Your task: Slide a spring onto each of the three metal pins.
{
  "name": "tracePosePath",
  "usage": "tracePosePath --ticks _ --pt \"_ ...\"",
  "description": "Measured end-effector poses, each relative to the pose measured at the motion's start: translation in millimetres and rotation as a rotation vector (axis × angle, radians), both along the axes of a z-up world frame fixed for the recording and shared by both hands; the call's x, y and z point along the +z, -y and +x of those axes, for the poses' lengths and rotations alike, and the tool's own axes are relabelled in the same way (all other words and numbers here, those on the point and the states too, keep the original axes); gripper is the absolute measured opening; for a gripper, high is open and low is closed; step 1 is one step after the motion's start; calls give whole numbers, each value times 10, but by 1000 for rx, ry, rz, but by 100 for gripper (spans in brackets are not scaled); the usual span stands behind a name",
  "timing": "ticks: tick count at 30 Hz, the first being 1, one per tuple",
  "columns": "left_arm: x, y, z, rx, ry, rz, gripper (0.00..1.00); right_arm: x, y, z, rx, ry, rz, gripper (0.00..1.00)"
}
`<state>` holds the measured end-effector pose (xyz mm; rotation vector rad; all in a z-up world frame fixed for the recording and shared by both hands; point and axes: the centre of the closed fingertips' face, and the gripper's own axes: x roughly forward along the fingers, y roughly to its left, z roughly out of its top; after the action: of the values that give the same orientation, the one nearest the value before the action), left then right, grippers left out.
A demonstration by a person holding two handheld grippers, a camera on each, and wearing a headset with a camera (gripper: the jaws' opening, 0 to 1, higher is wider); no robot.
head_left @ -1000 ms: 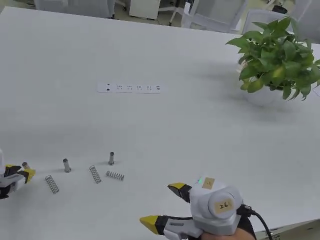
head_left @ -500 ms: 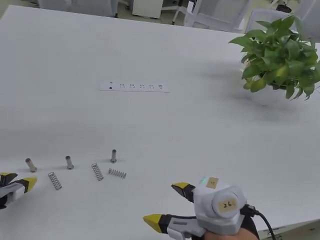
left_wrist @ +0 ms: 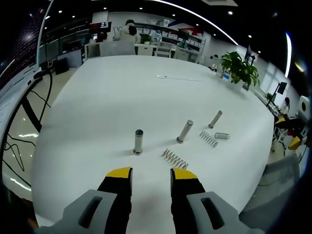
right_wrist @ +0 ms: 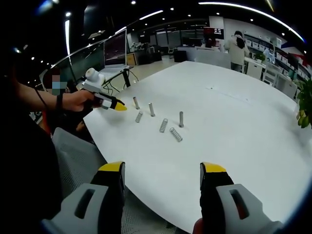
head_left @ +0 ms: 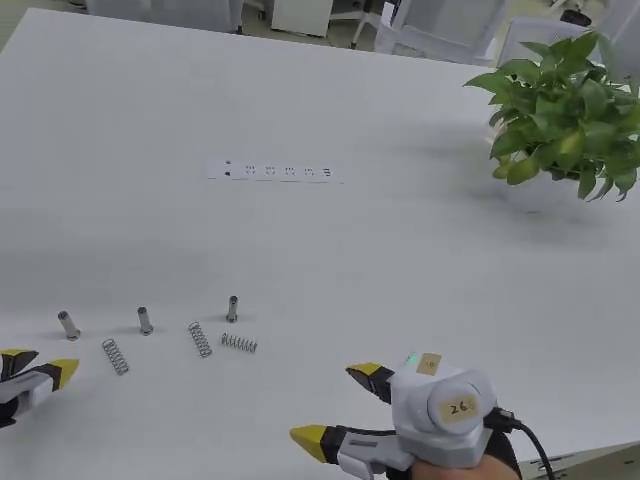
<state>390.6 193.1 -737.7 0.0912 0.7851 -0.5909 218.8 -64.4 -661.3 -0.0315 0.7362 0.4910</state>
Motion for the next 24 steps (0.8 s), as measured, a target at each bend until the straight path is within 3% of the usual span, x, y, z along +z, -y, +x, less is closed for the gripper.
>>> tracePosePath --ticks 11,24 --pt "-95 274 -124 -46 -29 -11 24 -7 18 -1 -6 1 1 61" --pt "-176 440 -121 -53 -42 -12 23 -28 39 -24 -7 -8 -1 61"
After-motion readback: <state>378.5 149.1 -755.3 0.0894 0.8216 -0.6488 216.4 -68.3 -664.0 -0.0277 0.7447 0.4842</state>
